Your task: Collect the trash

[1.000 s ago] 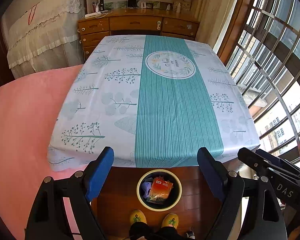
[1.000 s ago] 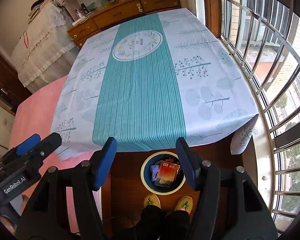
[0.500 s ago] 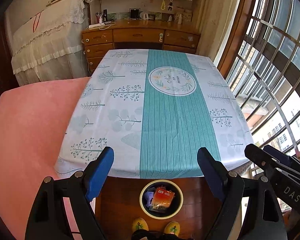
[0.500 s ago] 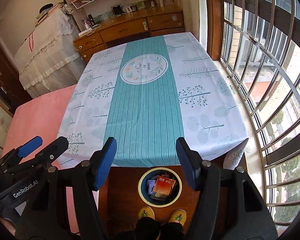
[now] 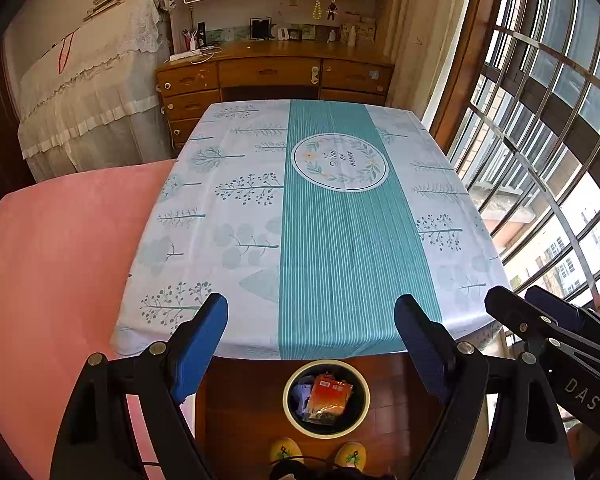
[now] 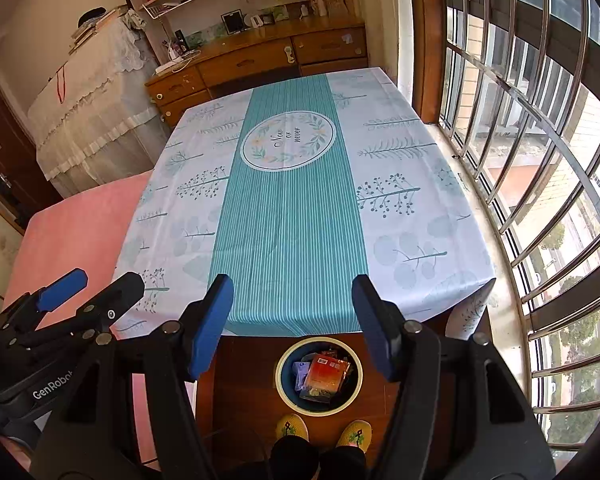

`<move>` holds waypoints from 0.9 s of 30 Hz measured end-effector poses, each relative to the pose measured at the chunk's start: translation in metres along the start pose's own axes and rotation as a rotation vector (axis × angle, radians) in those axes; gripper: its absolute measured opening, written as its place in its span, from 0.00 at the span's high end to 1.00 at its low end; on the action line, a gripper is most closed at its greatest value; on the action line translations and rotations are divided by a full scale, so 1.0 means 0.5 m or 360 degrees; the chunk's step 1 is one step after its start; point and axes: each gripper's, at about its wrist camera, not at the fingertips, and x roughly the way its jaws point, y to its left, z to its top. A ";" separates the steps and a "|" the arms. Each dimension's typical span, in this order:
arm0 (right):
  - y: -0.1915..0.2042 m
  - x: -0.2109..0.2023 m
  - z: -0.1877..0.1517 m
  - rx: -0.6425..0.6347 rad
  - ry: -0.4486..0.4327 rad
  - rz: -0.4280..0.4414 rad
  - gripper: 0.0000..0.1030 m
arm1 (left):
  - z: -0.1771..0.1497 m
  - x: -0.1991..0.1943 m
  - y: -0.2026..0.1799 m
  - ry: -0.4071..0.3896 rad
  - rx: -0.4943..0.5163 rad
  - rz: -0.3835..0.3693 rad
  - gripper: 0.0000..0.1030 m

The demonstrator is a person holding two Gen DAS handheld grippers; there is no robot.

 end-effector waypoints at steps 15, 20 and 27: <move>-0.005 0.002 -0.003 0.0008 -0.0001 -0.0005 0.43 | -0.003 0.004 -0.011 0.0005 0.0050 0.0000 0.16; -0.006 0.003 -0.002 0.0006 0.0001 -0.0004 0.43 | -0.009 0.008 -0.005 0.0023 0.0029 0.0003 0.16; -0.006 0.001 -0.005 0.0012 0.0004 -0.0002 0.43 | -0.015 0.011 0.000 0.0040 0.0023 -0.0006 0.16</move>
